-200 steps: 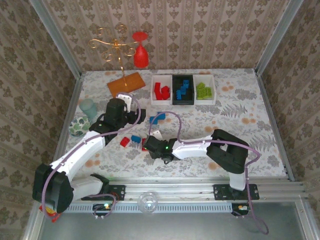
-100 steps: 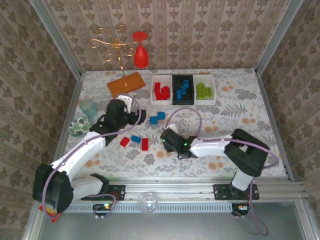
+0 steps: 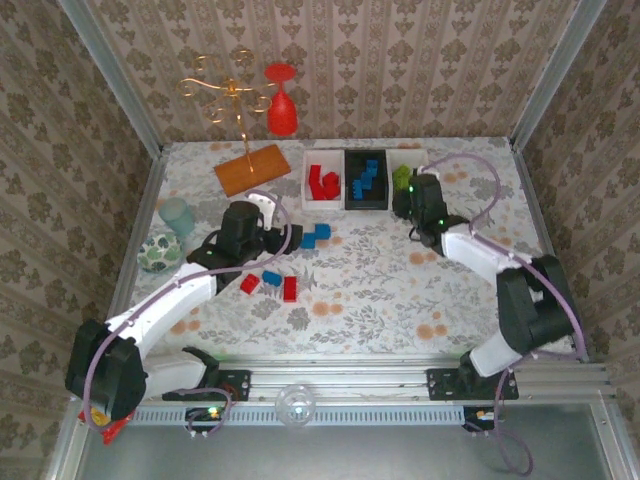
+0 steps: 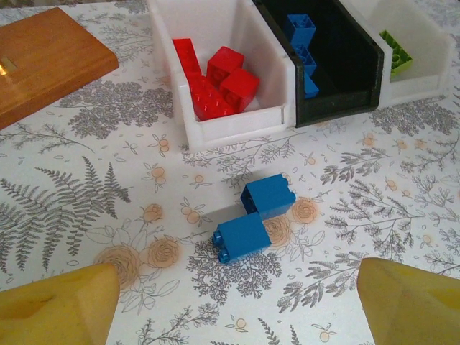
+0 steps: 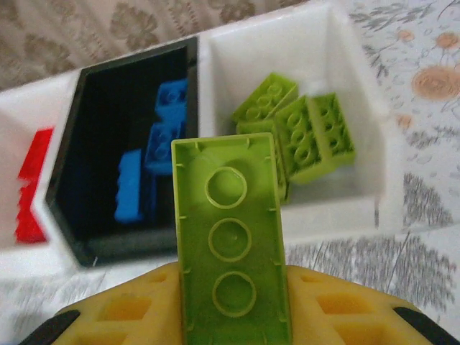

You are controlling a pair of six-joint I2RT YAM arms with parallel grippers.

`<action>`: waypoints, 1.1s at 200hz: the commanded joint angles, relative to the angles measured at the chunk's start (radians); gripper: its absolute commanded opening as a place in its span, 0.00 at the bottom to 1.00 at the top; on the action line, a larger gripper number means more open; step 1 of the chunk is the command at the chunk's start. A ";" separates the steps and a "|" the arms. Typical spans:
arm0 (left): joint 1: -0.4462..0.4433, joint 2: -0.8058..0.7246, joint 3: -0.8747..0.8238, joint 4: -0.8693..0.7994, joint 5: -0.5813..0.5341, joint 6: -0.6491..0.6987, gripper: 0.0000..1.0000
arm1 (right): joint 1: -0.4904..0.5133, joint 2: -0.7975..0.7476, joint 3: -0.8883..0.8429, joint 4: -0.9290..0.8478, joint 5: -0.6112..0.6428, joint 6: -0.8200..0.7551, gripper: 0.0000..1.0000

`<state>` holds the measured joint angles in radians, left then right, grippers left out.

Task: Sort the legos into containers by color
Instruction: Place the lego in the container, then pick up the lego from the center of the table.

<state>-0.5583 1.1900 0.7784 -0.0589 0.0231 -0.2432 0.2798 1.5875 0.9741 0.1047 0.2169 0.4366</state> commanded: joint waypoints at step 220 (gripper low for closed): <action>-0.071 0.487 0.205 -0.090 -0.058 -0.013 0.89 | 0.190 -0.416 -0.267 -0.038 -0.016 -0.045 0.77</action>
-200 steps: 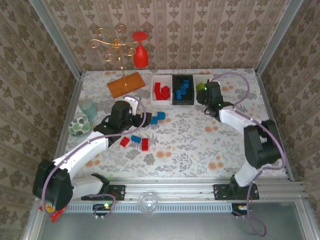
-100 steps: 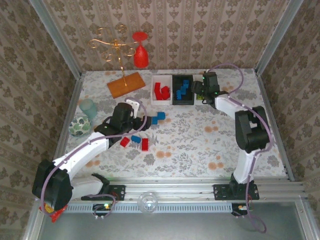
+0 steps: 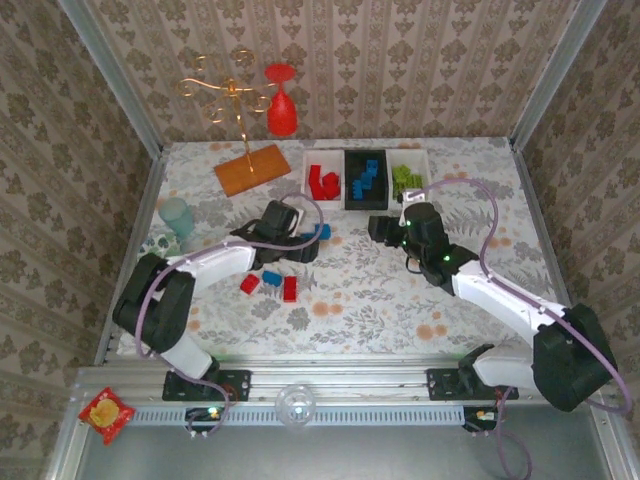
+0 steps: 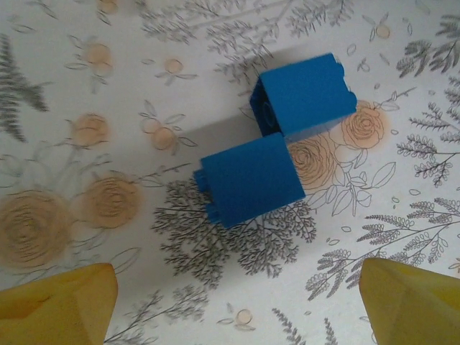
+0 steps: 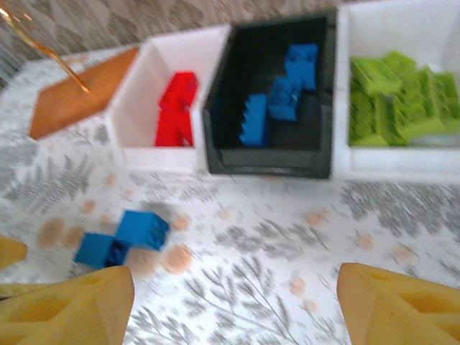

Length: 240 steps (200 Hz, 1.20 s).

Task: Sort the legos into containers by color
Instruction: Pick up the lego from the center of the table.

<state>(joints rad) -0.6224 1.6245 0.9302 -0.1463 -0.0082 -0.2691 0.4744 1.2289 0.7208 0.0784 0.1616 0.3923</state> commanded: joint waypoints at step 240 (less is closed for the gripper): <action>-0.063 0.086 0.099 0.306 -0.151 0.009 0.45 | -0.005 -0.129 -0.067 -0.069 0.089 0.054 0.78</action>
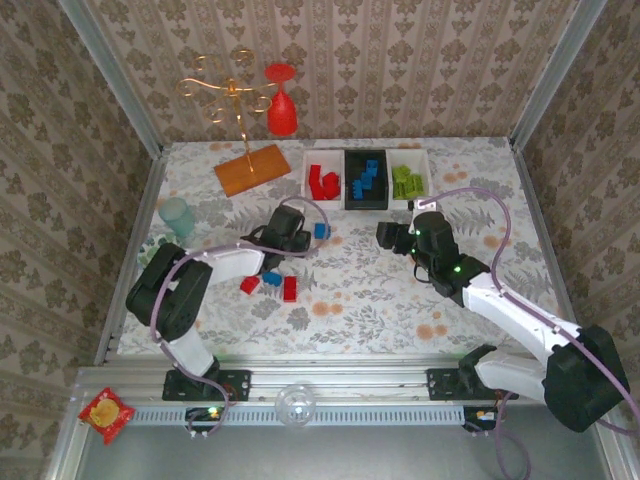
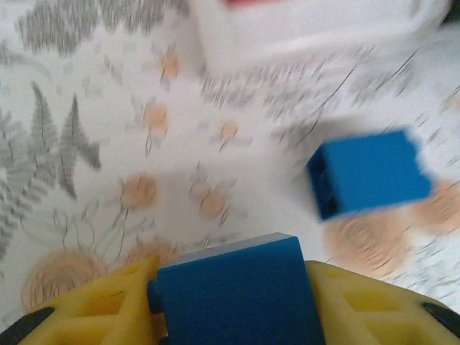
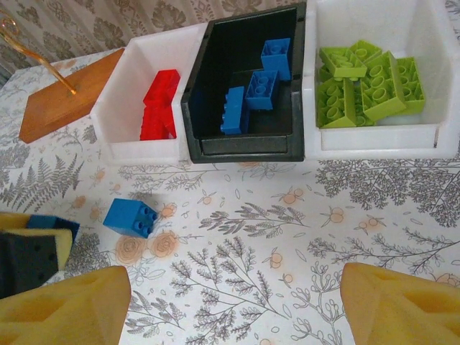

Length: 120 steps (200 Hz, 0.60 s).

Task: Sort the legos into containers by color
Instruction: Pick up the lego from the center of the table, then place the lego in the container.

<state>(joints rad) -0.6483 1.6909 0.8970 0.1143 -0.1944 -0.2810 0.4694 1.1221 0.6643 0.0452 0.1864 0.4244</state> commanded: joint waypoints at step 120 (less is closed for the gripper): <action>-0.046 0.606 1.000 -0.173 0.133 0.138 0.47 | -0.006 -0.103 -0.072 -0.091 0.131 0.045 0.84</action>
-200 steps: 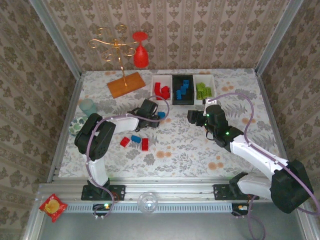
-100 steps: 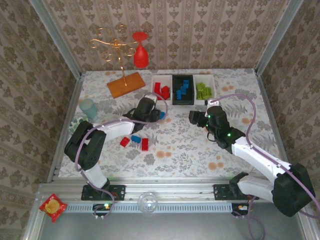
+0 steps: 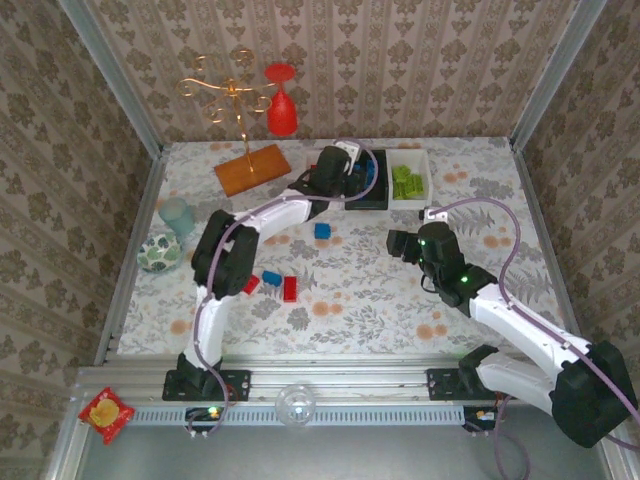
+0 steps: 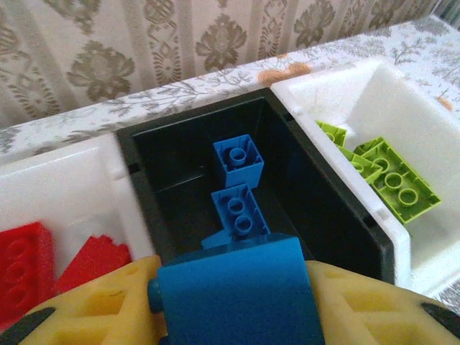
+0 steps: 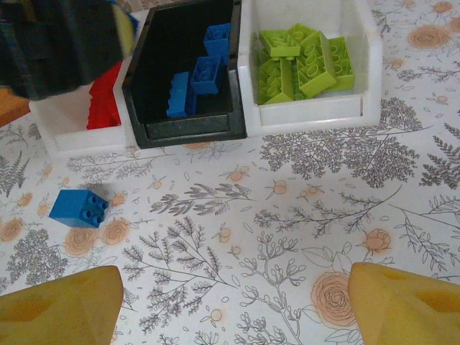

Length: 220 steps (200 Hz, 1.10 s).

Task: Sort the legos into containers by color
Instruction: Place the lego in the container, then pick up the lego from the center of the table.

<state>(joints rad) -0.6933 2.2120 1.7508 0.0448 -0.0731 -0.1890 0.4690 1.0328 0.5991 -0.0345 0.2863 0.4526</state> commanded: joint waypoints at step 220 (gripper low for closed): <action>0.000 -0.430 -0.583 -0.084 -0.004 -0.106 0.84 | 0.048 -0.033 -0.030 -0.019 0.036 0.018 0.84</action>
<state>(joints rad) -0.6903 1.7393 1.2285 -0.0097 -0.0502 -0.2245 0.5053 0.9775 0.5587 -0.0692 0.3111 0.4522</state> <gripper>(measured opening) 0.832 0.838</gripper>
